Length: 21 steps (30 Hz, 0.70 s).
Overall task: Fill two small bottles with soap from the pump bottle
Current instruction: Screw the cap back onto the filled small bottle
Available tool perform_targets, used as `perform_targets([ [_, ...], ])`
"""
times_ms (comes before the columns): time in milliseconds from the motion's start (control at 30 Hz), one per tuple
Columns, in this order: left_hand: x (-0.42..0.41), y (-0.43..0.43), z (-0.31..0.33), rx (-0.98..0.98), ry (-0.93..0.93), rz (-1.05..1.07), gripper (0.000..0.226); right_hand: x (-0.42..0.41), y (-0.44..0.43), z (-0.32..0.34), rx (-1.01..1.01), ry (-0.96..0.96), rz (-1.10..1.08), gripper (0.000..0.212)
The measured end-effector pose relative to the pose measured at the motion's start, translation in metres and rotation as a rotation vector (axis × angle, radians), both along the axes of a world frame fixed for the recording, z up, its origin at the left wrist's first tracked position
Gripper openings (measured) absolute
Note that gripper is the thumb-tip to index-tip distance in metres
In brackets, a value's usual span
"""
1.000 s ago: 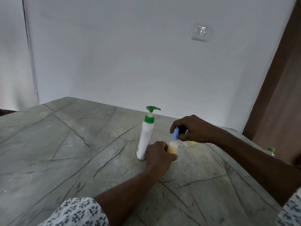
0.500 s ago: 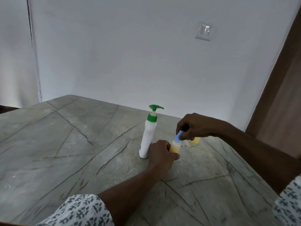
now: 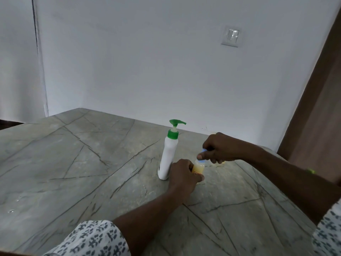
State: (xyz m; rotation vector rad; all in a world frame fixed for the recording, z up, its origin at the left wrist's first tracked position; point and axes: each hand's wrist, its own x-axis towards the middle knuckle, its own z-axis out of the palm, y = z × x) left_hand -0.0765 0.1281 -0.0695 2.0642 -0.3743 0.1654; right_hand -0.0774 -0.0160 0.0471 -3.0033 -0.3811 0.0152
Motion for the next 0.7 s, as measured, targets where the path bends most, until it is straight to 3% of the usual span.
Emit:
perform_targets([
  [233,0.000,0.001,0.002,0.011,-0.008,0.006,0.034,-0.007,0.001,0.001,0.004,-0.030,0.093,0.017],
  [300,-0.001,0.001,0.001,0.005,-0.004,0.008,0.034,-0.003,0.005,-0.004,-0.026,-0.047,0.014,0.037],
  [367,-0.001,0.001,0.002,0.007,-0.005,0.005,0.035,-0.002,0.005,-0.005,-0.075,-0.074,0.005,0.044],
  [567,0.000,0.001,0.001,0.008,-0.004,0.006,0.033,-0.011,0.005,0.003,-0.081,-0.081,0.105,0.012],
  [700,-0.001,0.001,0.002,0.012,0.005,0.000,0.034,-0.008,0.004,0.003,-0.087,-0.103,0.046,0.031],
])
